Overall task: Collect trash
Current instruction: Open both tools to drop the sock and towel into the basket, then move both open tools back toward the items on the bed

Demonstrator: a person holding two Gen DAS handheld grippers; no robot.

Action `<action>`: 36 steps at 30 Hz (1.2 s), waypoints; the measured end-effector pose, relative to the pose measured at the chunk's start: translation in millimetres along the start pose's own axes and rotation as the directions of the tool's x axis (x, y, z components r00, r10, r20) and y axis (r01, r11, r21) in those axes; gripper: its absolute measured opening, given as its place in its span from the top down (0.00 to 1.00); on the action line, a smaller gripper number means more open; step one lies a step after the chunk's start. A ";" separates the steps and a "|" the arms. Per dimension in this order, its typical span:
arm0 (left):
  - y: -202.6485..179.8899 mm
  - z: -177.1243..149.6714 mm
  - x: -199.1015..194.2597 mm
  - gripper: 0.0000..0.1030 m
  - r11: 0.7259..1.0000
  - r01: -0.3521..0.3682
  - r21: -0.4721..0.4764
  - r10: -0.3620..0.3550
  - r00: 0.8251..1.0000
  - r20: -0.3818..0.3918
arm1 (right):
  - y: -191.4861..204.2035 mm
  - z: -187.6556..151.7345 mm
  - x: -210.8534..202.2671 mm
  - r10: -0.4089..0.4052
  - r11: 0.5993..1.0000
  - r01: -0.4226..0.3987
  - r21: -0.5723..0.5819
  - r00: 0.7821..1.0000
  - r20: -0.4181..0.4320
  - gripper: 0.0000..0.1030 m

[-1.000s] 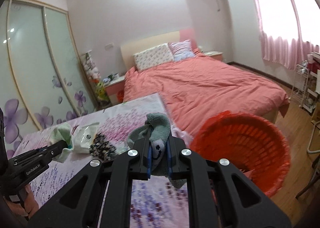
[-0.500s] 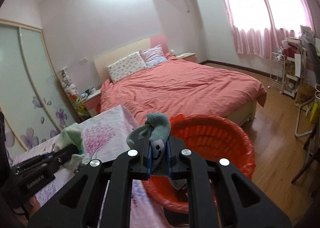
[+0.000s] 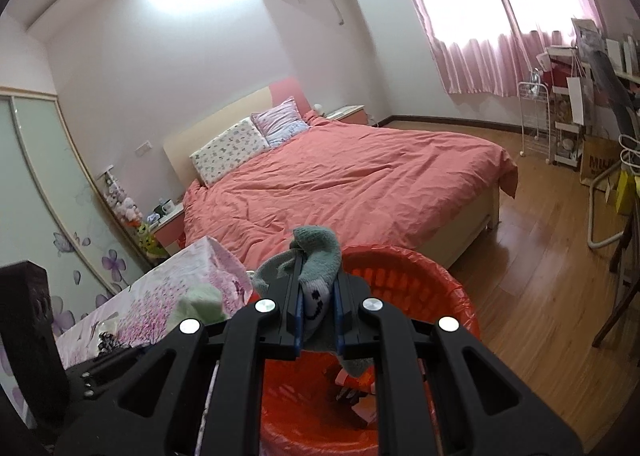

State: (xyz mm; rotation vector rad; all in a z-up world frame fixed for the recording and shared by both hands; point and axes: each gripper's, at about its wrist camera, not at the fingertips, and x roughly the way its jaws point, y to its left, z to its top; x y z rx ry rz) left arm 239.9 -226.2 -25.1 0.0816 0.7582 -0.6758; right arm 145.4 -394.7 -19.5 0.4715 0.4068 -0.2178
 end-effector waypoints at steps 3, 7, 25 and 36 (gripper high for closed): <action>0.5 -0.3 15.2 0.77 1.000 -0.013 -0.008 0.013 1.000 -0.025 | -7.3 0.0 6.0 -0.001 1.000 0.001 0.022 1.000 -0.014 0.88; 7.9 -1.4 29.1 0.64 0.999 -0.028 -0.027 0.027 0.998 -0.060 | -16.5 -1.3 13.7 0.003 0.998 0.000 0.064 0.999 -0.048 0.70; 37.2 -7.0 -7.3 0.48 0.991 -0.134 -0.026 0.134 0.991 -0.013 | 19.6 0.9 0.3 -0.051 0.997 0.050 -0.064 0.998 -0.025 0.54; 117.1 -32.9 -73.6 0.34 0.948 -0.295 -0.119 0.300 0.954 0.029 | 76.4 -13.0 3.4 0.024 0.981 -0.038 -0.190 0.997 -0.076 0.54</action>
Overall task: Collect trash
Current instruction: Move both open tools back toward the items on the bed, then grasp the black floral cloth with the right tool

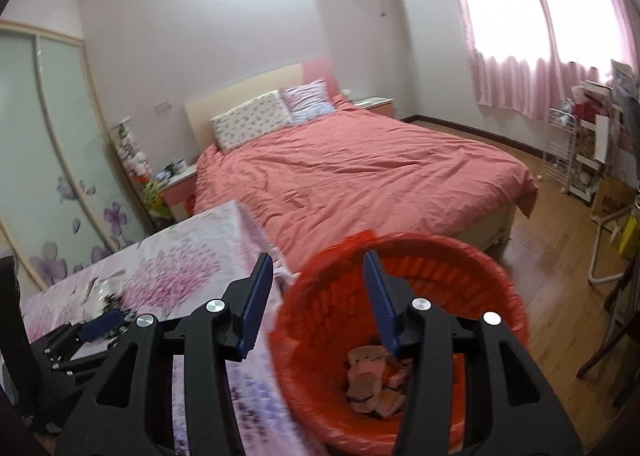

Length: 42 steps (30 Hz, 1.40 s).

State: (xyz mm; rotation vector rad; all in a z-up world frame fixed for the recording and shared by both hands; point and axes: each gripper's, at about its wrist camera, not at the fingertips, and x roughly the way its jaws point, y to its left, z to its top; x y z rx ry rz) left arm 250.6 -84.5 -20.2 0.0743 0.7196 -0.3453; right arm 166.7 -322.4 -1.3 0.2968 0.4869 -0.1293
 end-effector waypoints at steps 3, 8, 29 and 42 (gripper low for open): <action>36.2 -8.7 -7.7 0.33 0.997 -0.059 -0.044 0.059 0.998 -0.003 | 24.0 -4.9 5.5 0.032 0.999 -0.033 -0.043 0.999 -0.026 0.54; 106.6 -25.3 -21.0 0.33 0.975 -0.190 -0.120 0.190 0.982 -0.011 | 69.1 -15.5 18.2 0.097 0.988 -0.106 -0.109 0.992 -0.083 0.54; 257.0 -76.8 -45.7 0.31 0.885 -0.355 -0.300 0.347 0.934 -0.082 | 224.5 -66.5 86.9 0.203 0.944 -0.265 -0.198 0.937 -0.285 0.54; 244.8 -66.4 -31.1 0.24 0.901 -0.304 -0.309 0.297 0.952 -0.070 | 208.6 -74.9 88.7 0.204 0.946 -0.268 -0.183 0.929 -0.308 0.87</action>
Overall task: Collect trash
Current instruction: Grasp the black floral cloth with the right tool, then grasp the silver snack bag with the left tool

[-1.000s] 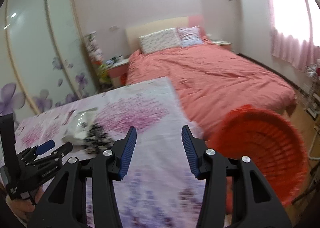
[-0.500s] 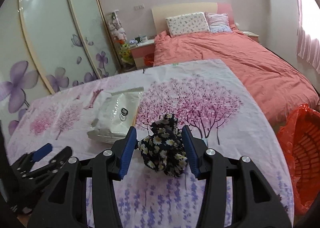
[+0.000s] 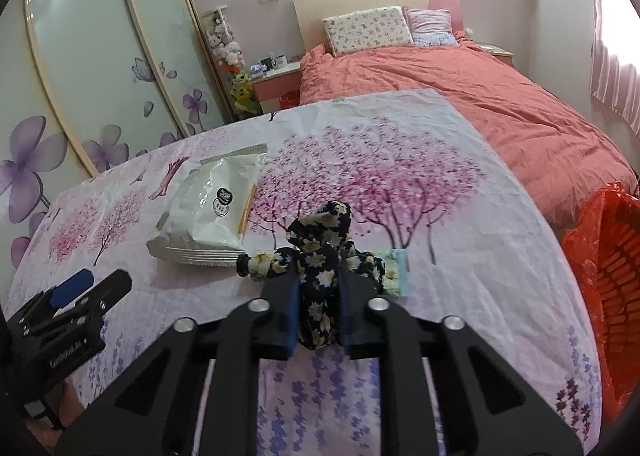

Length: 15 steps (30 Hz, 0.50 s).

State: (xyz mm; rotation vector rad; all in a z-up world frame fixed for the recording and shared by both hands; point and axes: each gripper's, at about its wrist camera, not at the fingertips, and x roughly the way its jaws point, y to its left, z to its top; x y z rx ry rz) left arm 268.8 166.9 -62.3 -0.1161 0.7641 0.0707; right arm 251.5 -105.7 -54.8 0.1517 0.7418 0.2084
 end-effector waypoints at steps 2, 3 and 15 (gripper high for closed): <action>-5.0 3.6 1.5 0.23 1.000 0.008 -0.003 -0.008 1.000 0.004 | -5.2 -1.0 -4.4 -0.006 1.000 0.006 0.006 1.000 0.015 0.89; -7.7 6.0 3.2 0.22 1.000 0.014 -0.006 -0.014 1.000 0.004 | -9.3 -1.2 -8.0 -0.009 1.000 0.009 0.015 1.000 0.023 0.89; -31.1 36.4 52.9 0.21 0.999 0.019 -0.036 -0.022 0.997 -0.078 | -31.9 -1.7 -17.6 -0.011 0.998 0.010 0.056 1.000 0.029 0.89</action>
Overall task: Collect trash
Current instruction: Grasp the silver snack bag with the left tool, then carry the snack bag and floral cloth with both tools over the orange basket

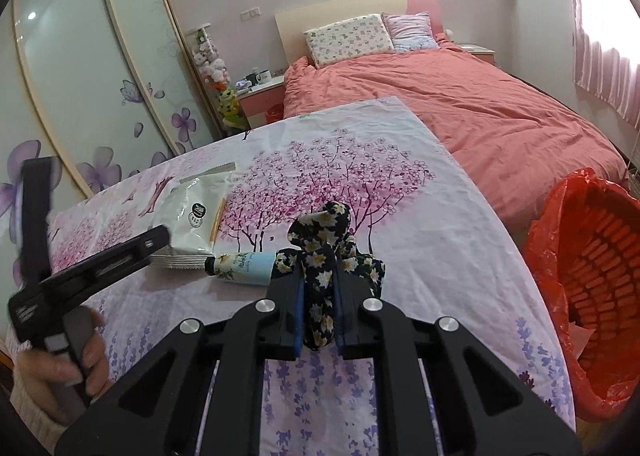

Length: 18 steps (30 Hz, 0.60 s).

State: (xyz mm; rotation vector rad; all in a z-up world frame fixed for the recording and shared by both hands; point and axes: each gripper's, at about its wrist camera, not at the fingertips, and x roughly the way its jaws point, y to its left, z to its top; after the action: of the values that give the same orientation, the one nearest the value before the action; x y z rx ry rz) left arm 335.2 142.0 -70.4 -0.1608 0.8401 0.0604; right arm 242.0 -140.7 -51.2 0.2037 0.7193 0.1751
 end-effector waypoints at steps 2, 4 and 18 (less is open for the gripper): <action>-0.7 2.6 8.2 0.21 1.000 -0.012 -0.001 0.012 1.000 -0.019 | -1.0 -0.7 -0.5 0.004 1.000 -0.004 -0.002 1.000 -0.001 0.89; -1.3 3.4 13.4 0.25 1.000 -0.002 -0.012 0.001 0.999 -0.036 | -2.6 -0.5 0.4 0.007 1.000 -0.007 -0.002 1.000 -0.004 0.89; -16.9 2.7 11.5 0.49 0.999 0.006 0.032 -0.006 1.000 -0.005 | -7.9 -5.9 4.7 0.014 1.000 -0.014 0.008 1.000 -0.017 0.89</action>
State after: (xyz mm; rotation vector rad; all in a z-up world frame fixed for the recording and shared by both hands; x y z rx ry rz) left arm 346.8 125.7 -75.3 -0.1331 0.8449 0.0410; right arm 242.3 -146.6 -60.4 0.2150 0.7358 0.1873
